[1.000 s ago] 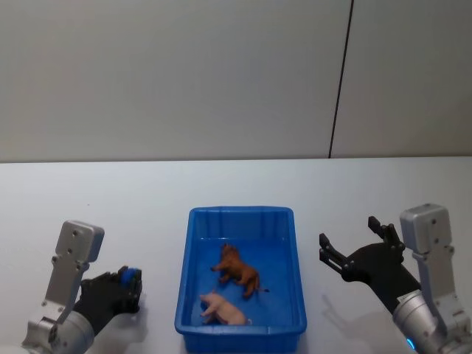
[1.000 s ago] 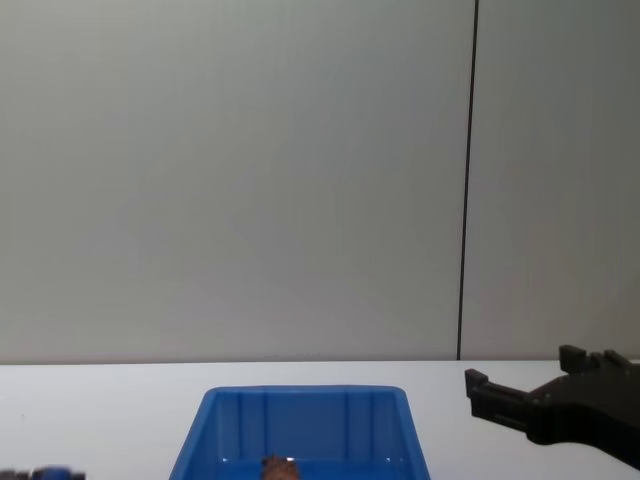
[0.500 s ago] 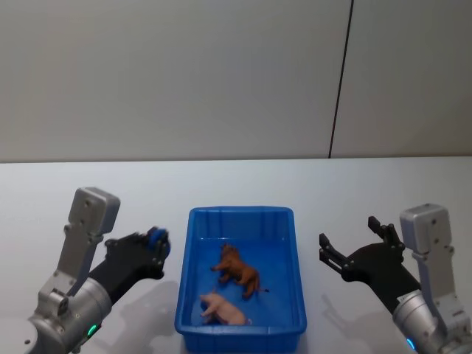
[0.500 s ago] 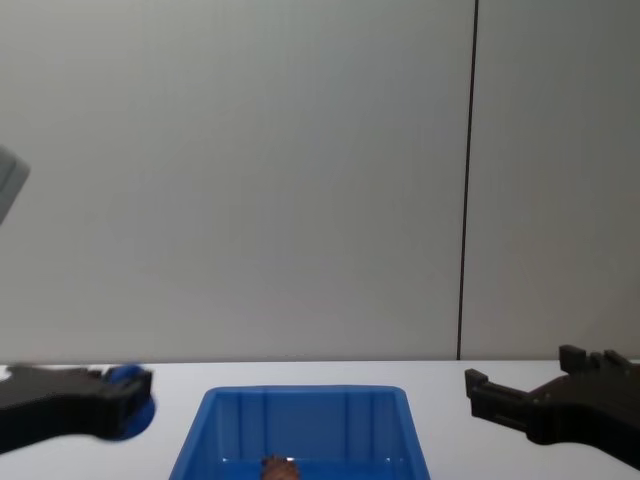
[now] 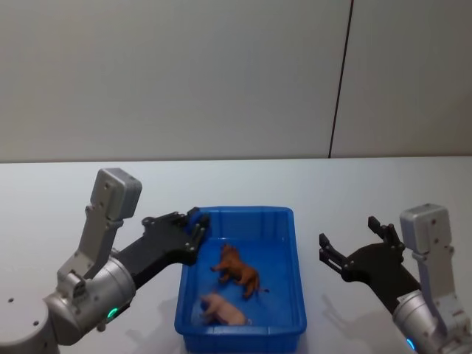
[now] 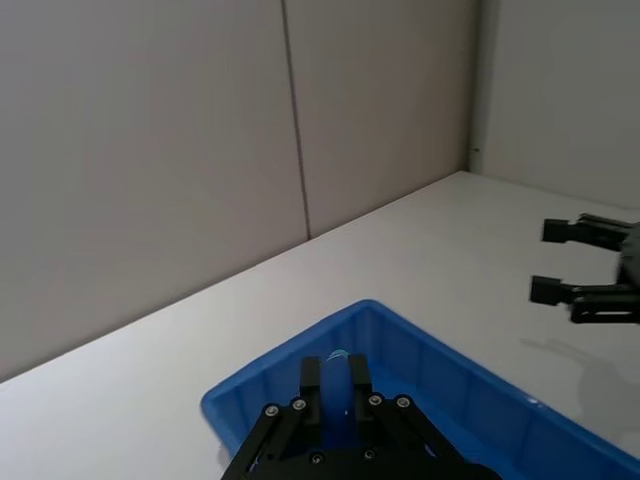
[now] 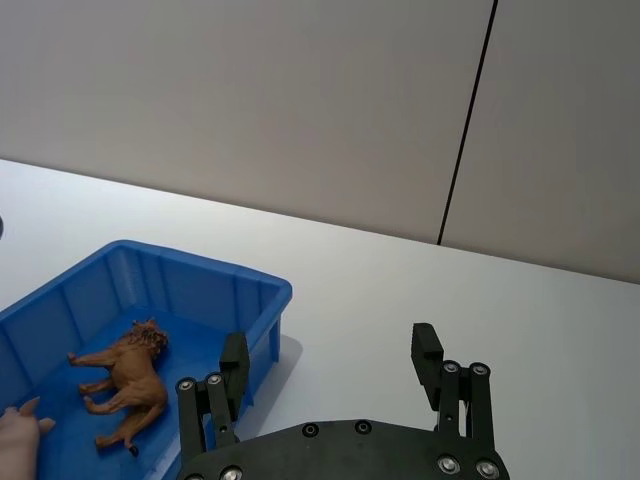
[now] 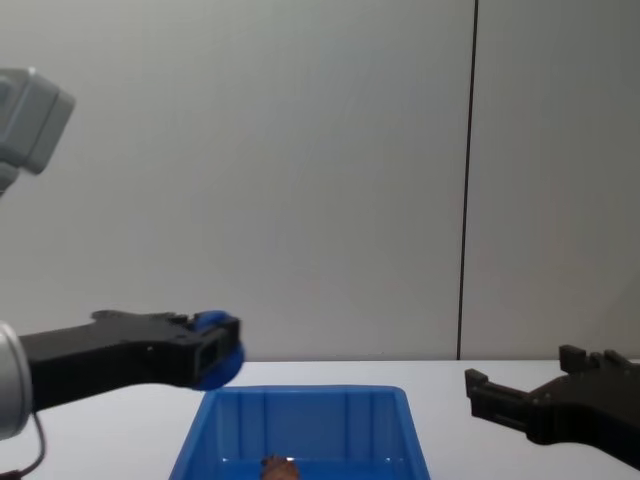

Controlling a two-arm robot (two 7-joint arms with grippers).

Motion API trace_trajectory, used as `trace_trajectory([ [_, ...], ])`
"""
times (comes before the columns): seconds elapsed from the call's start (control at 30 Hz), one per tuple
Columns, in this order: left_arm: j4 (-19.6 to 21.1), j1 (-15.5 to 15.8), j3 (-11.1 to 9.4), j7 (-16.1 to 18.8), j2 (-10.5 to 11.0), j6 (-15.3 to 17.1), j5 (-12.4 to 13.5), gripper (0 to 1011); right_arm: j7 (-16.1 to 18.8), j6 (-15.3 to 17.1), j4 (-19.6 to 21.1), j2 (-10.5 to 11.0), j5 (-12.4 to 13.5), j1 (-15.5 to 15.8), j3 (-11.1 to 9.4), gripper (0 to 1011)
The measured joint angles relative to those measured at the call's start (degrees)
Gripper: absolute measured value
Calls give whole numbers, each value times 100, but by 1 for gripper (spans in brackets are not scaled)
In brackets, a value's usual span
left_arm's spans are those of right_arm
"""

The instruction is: Pick up the two dolls from the table and place them into the box.

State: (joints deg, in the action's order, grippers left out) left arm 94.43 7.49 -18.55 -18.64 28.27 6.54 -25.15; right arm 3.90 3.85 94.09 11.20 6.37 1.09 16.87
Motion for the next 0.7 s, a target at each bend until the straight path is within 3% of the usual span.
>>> trace_trajectory([
  [0.27,-191,204,-54,-589,-130,-23,-10,369,0,0,0,0,0,0,0,1001],
  [0.37,-257,267,-76,-731,-174,-19,-9,500,0,0,0,0,0,0,0,1001],
  [0.7,-375,386,-119,-1009,-257,6,13,791,0,0,0,0,0,0,0,1001],
])
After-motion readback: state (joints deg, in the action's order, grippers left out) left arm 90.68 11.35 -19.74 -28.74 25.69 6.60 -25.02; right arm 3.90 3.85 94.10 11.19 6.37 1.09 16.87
